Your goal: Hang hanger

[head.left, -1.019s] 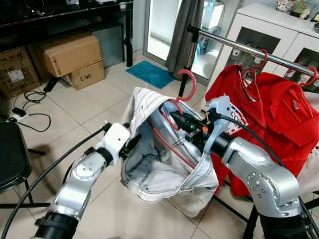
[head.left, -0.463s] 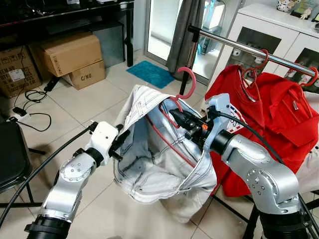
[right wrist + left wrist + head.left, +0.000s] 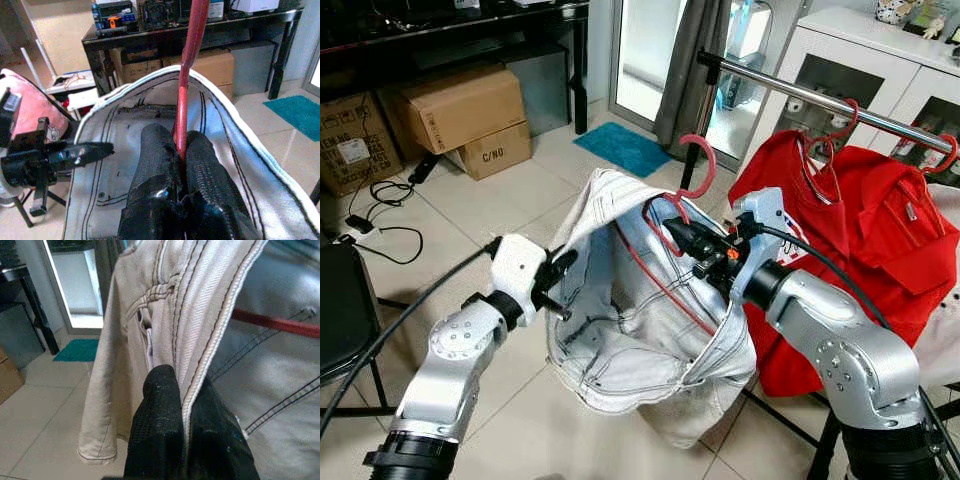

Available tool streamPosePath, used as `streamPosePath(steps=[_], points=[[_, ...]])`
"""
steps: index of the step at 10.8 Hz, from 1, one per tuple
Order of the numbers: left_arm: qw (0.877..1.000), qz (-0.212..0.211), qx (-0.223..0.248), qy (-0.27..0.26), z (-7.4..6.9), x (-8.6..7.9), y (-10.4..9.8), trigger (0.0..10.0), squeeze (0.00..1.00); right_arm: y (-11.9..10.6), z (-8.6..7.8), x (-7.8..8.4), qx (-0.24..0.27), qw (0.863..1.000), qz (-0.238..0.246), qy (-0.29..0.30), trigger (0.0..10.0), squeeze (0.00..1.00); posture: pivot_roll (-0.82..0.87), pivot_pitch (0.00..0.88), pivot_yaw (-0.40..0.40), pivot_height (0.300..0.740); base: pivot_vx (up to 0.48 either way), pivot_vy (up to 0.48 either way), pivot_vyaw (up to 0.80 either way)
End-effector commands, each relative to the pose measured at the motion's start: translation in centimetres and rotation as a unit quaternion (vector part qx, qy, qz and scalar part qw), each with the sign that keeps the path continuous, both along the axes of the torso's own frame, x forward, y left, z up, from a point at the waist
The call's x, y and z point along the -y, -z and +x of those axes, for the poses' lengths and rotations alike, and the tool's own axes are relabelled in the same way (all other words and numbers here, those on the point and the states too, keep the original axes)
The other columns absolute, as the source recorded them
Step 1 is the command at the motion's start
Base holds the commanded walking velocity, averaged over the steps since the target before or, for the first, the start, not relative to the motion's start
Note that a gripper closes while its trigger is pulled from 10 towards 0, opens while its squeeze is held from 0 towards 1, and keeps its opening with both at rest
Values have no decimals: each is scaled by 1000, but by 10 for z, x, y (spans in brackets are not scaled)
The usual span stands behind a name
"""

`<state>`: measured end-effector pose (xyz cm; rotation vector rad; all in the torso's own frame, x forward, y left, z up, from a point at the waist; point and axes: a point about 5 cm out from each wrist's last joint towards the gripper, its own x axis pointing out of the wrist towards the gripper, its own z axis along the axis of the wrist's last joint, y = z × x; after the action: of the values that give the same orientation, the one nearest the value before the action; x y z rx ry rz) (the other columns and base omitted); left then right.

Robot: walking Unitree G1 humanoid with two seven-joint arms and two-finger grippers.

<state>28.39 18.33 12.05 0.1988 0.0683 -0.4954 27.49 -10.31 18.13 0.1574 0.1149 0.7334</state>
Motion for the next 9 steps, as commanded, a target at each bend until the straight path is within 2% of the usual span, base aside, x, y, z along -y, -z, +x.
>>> streamPosePath(steps=[1, 3, 4, 6, 7, 9], points=[[1000, -10, 12, 3, 0, 0, -8, 0, 0, -10, 4, 6, 28, 1000, -1, 14, 0, 0, -76, 0, -90, 740, 0, 0, 0], [1000, -12, 13, -5, 1, -6, -12, 0, 0, -8, 5, 5, 26, 1000, -8, 13, 0, 0, -72, 0, -88, 740, 0, 0, 0], [1000, 1, 19, -2, 1, -12, -18, 0, 0, -5, 5, 6, 26, 999, -24, 14, 0, 0, -72, 0, -88, 740, 0, 0, 0], [999, 15, 51, 3, 3, -28, -43, 0, 0, 10, 3, 16, 20, 996, -89, 3, 0, 0, -69, 0, -102, 740, 0, 0, 0], [997, 0, 77, 3, 7, -38, -66, 0, 0, 16, -1, 19, 25, 993, -116, -28, 0, 0, -64, 0, -105, 740, 0, 0, 0], [991, -59, 104, -57, 22, -68, -97, 0, 0, 23, -22, 23, 25, 983, -122, -133, 0, 0, -61, 0, -102, 740, 0, 0, 0]])
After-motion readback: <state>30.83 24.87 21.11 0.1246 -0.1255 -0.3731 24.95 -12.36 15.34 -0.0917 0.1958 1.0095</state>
